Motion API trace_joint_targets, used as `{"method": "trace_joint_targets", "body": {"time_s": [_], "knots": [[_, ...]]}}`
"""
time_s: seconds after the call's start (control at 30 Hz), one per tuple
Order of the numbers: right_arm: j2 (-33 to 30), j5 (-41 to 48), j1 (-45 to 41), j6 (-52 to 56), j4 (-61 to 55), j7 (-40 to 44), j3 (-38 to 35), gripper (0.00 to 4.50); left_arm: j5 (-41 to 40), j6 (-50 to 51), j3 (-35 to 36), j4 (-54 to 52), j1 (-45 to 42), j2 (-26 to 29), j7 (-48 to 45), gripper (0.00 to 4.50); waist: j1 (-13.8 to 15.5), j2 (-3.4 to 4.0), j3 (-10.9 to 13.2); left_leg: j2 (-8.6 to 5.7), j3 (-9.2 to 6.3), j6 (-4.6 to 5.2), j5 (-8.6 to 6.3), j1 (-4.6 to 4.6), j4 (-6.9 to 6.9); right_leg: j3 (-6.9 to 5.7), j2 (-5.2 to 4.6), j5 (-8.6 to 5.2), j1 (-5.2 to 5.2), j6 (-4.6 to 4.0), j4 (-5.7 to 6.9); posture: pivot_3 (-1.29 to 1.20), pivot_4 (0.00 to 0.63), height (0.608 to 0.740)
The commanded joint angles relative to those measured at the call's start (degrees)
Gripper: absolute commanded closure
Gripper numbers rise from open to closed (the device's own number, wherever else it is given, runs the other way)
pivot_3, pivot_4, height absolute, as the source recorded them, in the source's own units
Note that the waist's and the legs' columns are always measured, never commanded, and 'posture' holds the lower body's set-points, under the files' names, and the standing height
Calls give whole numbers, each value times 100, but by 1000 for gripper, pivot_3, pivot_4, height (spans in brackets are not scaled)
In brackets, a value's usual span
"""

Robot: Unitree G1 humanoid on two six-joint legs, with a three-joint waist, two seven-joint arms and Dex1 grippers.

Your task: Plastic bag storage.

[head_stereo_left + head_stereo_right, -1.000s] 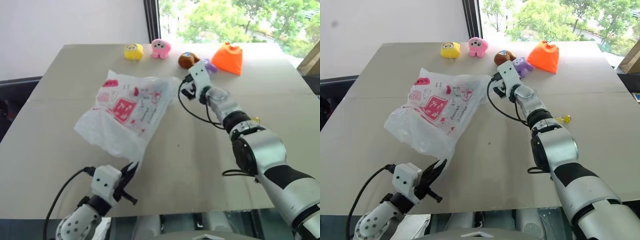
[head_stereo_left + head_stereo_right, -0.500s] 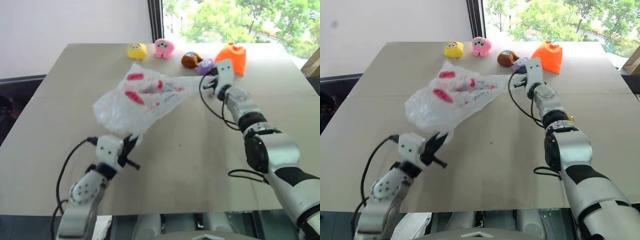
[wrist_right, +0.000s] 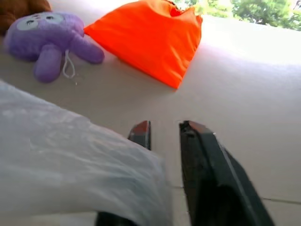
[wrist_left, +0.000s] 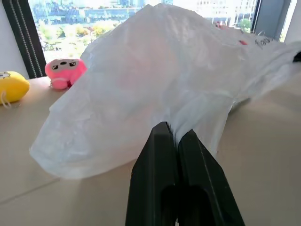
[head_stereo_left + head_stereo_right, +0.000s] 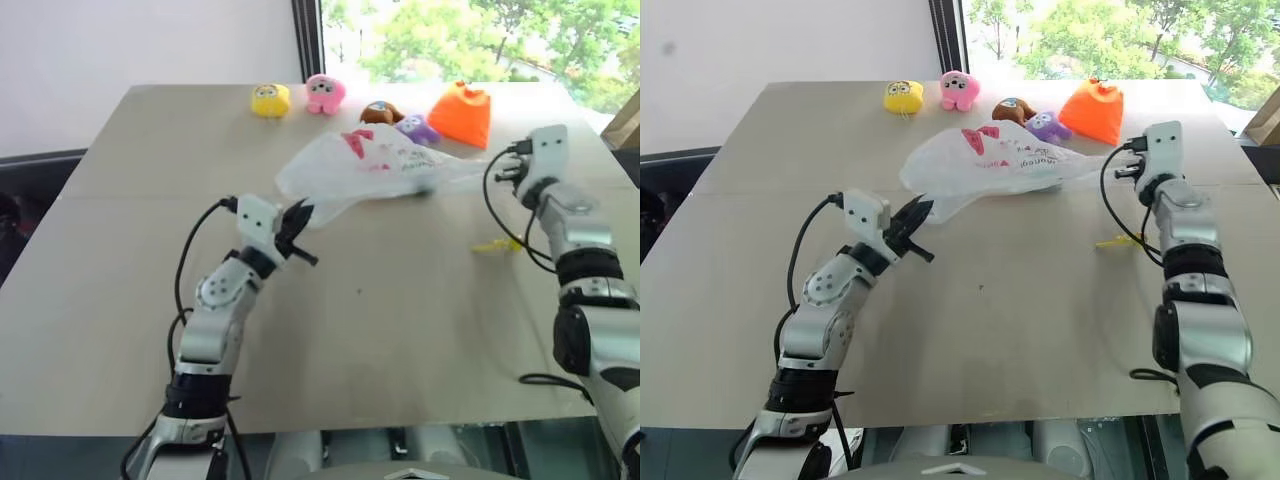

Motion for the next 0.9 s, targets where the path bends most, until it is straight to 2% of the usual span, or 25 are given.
{"method": "trace_joint_targets", "body": {"time_s": [0.03,0.13,0.17,0.33,0.6,0.73,0.9], "knots": [[-203,398,556,718,-1735,621,105,1737,-314,344,154,-452,-289,-136,210,4500,-1,0,0,2,1,0,0,1,3,3,2,0,0,1,0,0,150,740],[-507,477,1162,889,-2357,1032,87,270,-356,584,112,-684,-433,-218,348,4500,23,0,0,-1,-1,0,0,1,9,3,3,2,1,4,3,0,150,740],[-685,493,1372,833,-2451,1279,86,48,-346,654,81,-754,-455,-242,391,4500,34,-1,0,-3,-2,0,0,1,11,3,3,3,2,6,3,0,150,740],[-1251,522,1698,593,-1973,2000,114,48,-250,810,-102,-851,-532,-349,503,4500,131,0,0,-9,-1,1,0,6,19,10,4,9,13,16,-6,0,150,740],[-1511,1198,1520,1129,-945,3051,-186,48,-69,756,-256,-920,-448,-319,514,4500,139,-1,0,-9,-7,2,0,21,21,13,12,11,31,19,-7,0,150,740],[-1781,862,1634,544,-281,3366,13,48,-39,738,-260,-904,-408,-308,494,4500,159,-1,0,-12,-7,2,0,20,23,12,8,12,34,19,-11,0,150,740],[-1718,766,1608,191,91,3591,88,48,-22,741,-256,-897,-399,-303,504,4500,134,-1,0,-12,-8,2,0,25,22,12,9,12,38,20,-10,0,150,740]]}}
